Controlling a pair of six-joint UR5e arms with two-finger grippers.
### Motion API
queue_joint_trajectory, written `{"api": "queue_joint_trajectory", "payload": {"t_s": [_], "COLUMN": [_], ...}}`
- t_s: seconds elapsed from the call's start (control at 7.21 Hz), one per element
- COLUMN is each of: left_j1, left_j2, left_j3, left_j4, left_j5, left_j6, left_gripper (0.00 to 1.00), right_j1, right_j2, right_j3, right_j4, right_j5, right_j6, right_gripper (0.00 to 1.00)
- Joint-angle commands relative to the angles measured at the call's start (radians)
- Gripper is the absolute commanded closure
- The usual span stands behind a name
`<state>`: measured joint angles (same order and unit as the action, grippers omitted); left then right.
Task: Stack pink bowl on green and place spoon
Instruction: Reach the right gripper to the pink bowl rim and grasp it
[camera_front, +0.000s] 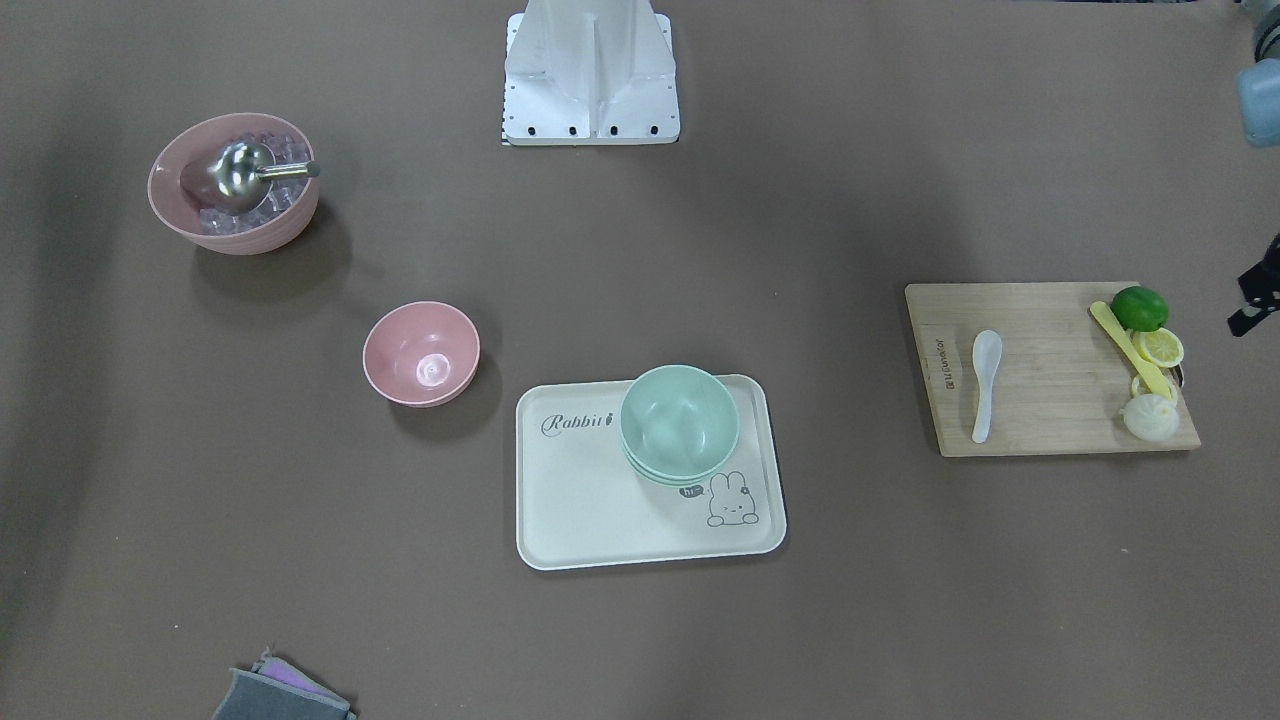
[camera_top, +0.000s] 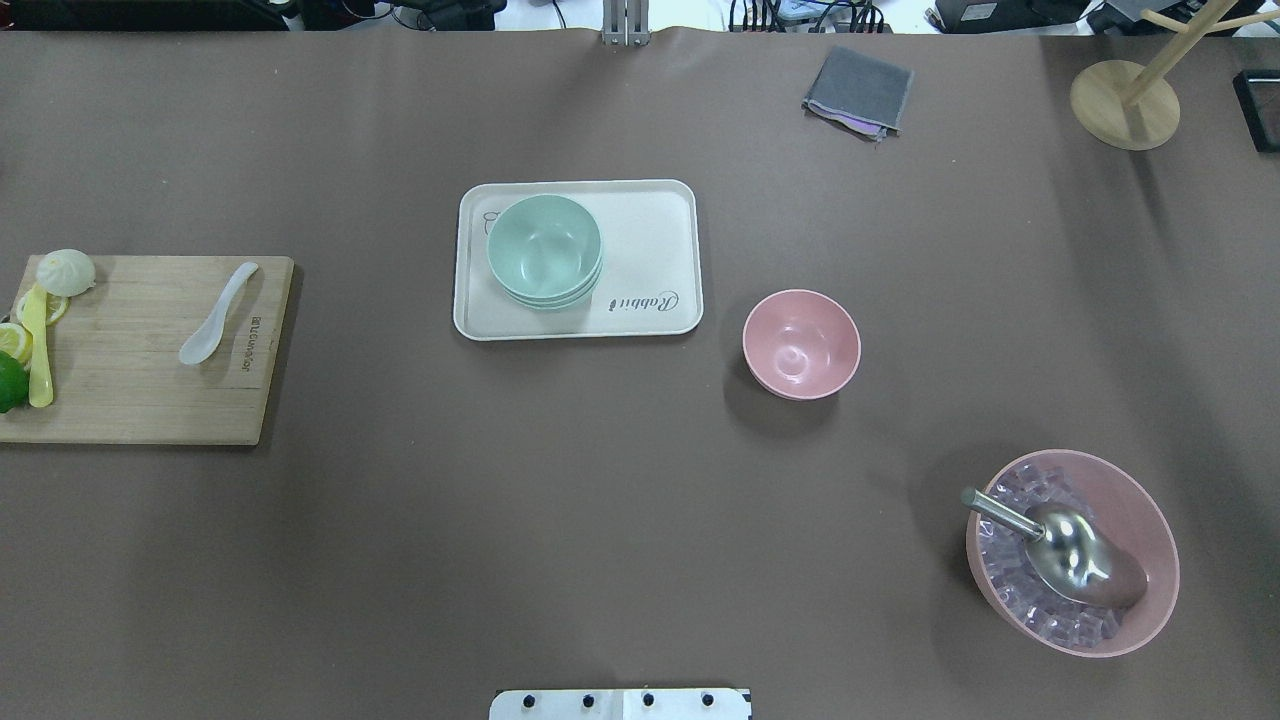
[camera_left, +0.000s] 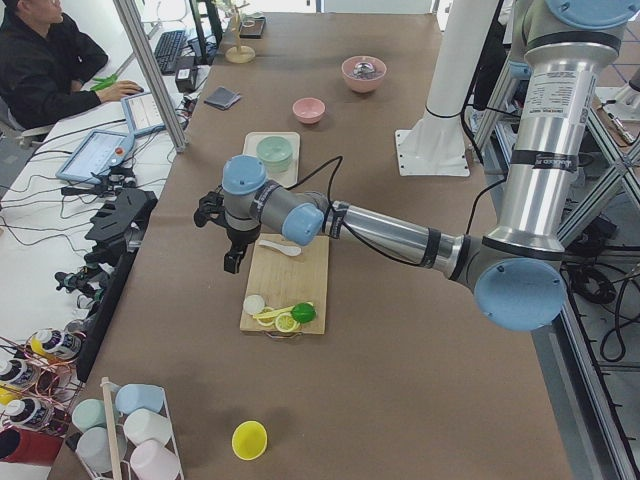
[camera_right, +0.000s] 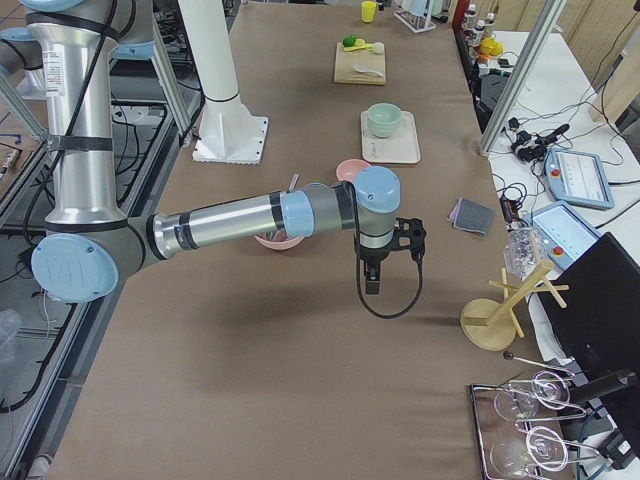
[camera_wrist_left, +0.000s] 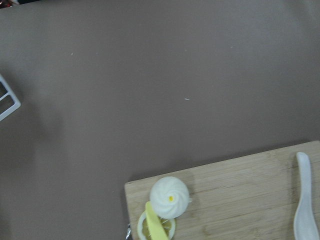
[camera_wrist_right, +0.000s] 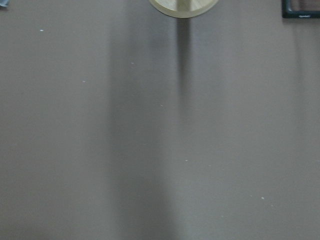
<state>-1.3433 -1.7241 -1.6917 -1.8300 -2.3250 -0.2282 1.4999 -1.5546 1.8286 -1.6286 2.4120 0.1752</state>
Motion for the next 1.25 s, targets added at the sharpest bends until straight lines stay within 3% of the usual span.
{"api": "queue_joint_trajectory", "payload": {"t_s": [0.0,0.28,0.42,0.69,0.97,1.11], "left_j1": [0.078,0.119,0.121,0.121,0.121,0.121], "left_j2": [-0.078,-0.121,-0.127,-0.117,-0.123,-0.124], "left_j3": [0.010,0.079,0.089,0.095,0.107,0.113], "left_j4": [-0.048,-0.046,-0.048,-0.096,-0.098,-0.098], "left_j5": [0.001,0.006,0.009,0.018,0.019,0.019], "left_j6": [-0.089,-0.091,-0.089,-0.089,-0.088,-0.088], "left_gripper": [0.02,0.02,0.02,0.02,0.02,0.02], "right_j1": [-0.076,-0.220,-0.301,-0.448,-0.629,-0.698], "right_j2": [0.057,0.085,0.102,0.206,0.267,0.295], "right_j3": [0.009,-0.044,-0.054,-0.054,-0.071,-0.093], "right_j4": [0.034,0.363,0.437,0.464,0.466,0.466], "right_j5": [0.132,0.060,0.014,-0.051,-0.247,-0.295], "right_j6": [0.009,0.042,0.255,0.456,0.618,0.650], "right_gripper": [0.00,0.00,0.00,0.00,0.00,0.00]}}
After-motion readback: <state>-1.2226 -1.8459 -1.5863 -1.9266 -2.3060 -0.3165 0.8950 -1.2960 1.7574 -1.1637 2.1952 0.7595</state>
